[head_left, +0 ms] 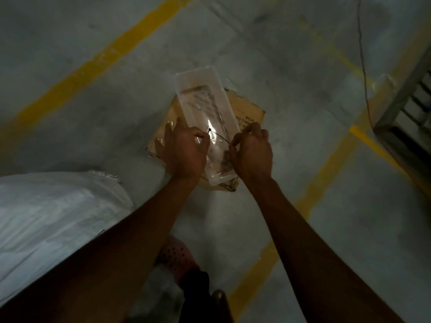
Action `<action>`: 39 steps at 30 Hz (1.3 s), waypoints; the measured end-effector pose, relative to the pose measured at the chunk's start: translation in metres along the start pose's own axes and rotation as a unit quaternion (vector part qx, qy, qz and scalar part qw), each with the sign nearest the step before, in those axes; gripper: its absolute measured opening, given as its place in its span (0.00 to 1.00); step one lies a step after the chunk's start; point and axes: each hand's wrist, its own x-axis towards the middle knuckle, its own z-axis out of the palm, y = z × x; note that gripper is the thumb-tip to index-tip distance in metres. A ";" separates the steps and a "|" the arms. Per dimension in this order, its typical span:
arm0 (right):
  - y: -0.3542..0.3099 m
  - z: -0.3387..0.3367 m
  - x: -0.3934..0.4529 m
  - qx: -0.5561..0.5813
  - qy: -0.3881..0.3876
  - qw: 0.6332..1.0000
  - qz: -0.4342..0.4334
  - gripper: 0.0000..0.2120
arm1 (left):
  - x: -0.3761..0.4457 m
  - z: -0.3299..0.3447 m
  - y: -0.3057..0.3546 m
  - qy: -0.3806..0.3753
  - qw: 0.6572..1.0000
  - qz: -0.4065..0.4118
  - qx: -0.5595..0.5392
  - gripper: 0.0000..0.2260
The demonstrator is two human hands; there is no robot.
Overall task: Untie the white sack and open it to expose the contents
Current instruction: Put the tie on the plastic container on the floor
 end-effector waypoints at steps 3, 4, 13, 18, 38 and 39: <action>-0.003 0.009 -0.001 -0.059 -0.047 0.997 0.011 0.08 | 0.002 0.002 -0.004 0.019 0.998 0.023 0.047 0.08; -0.005 0.011 -0.002 -0.067 -0.060 0.996 0.023 0.10 | 0.003 0.003 -0.006 0.022 0.997 0.028 0.068 0.07; -0.004 0.010 -0.005 -0.032 -0.040 0.998 0.030 0.08 | 0.004 -0.001 0.001 -0.027 0.999 0.010 0.043 0.15; 0.011 0.002 -0.017 0.192 -0.012 0.981 -0.022 0.16 | -0.006 -0.016 -0.014 -0.047 0.994 0.088 -0.043 0.32; -0.244 0.057 -0.122 -0.104 -0.241 0.908 -0.326 0.61 | -0.099 -0.197 -0.309 -0.062 0.997 0.036 -0.007 0.41; -0.257 0.065 -0.131 -0.103 -0.258 0.901 -0.333 0.61 | -0.110 -0.207 -0.327 -0.059 0.998 0.025 0.003 0.41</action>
